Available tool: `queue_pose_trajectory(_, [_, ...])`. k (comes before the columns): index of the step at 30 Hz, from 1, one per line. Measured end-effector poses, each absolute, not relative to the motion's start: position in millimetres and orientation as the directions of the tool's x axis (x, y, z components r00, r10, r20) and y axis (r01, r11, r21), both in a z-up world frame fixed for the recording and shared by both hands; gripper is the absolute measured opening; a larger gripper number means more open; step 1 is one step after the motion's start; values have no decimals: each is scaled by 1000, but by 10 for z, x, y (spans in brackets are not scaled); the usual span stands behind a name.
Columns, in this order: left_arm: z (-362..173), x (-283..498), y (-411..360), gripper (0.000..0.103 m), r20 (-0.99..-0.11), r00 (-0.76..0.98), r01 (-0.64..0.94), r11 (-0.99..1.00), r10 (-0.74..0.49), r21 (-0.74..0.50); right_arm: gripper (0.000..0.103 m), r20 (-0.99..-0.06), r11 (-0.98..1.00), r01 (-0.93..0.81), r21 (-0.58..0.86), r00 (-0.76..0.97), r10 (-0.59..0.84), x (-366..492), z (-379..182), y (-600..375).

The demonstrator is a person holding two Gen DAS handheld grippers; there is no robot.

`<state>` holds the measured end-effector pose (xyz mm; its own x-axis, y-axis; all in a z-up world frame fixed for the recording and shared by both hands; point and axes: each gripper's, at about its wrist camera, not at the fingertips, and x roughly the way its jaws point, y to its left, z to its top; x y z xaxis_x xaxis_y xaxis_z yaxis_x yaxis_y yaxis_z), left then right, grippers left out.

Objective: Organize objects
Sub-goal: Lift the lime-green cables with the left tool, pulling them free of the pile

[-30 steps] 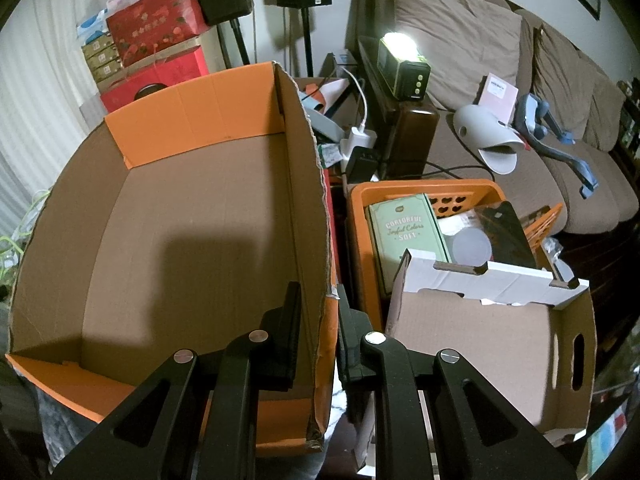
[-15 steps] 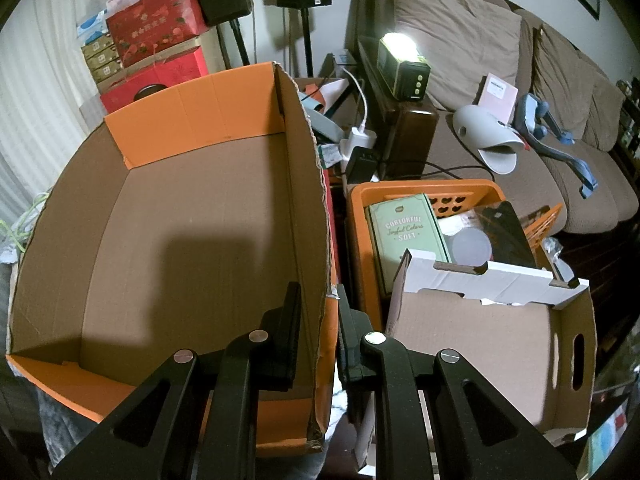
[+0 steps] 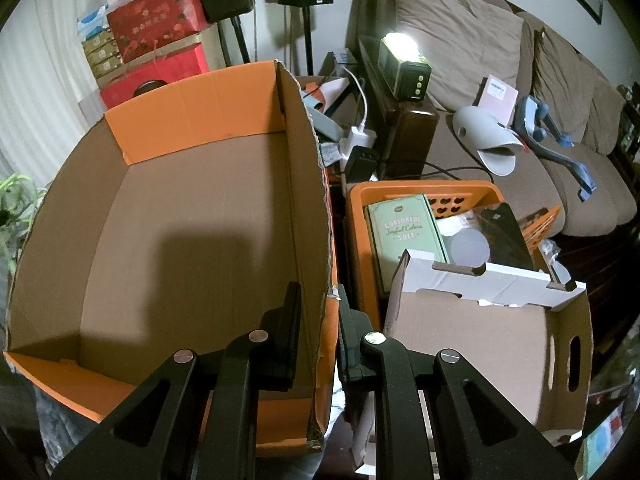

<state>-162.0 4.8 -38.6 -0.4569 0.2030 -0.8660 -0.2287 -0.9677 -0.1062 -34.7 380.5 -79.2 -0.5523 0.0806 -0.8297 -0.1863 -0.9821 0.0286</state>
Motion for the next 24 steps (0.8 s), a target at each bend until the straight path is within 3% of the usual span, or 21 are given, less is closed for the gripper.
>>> queue_pose_trajectory(6, [-629, -1834, 283, 7, -903, -358, -229, -960, 238, -163, 15, -830, -983, -185, 22, -551, 85, -350, -793, 3793])
queue_pose_trajectory(10, [-759, -1972, 329, 30, -918, -286, -203, -953, 276, -223, 15, -830, -983, -185, 21, -551, 86, -353, -794, 3790])
queue_pose_trajectory(18, [-946, -2074, 447, 40, -944, -259, -190, -969, 202, -156, 16, -830, -983, -185, 20, -551, 87, -353, -791, 3785])
queue_pose_trajectory(20, [-992, -2067, 492, 39, -948, -263, -200, -972, 177, -126, 16, -830, -983, -185, 20, -551, 86, -353, -790, 3786])
queue_pose_trajectory(21, [-1017, -2056, 519, 33, -950, -270, -208, -973, 155, -99, 16, -830, -982, -185, 21, -551, 86, -353, -789, 3786])
queue_pose_trajectory(22, [-1040, -2050, 543, 20, -951, -276, -214, -974, 137, -78, 16, -830, -983, -185, 21, -551, 85, -354, -790, 3784])
queue_pose_trajectory(24, [-1089, -2039, 571, 15, -951, -284, -223, -973, 125, -61, 16, -830, -982, -185, 21, -550, 86, -354, -790, 3783])
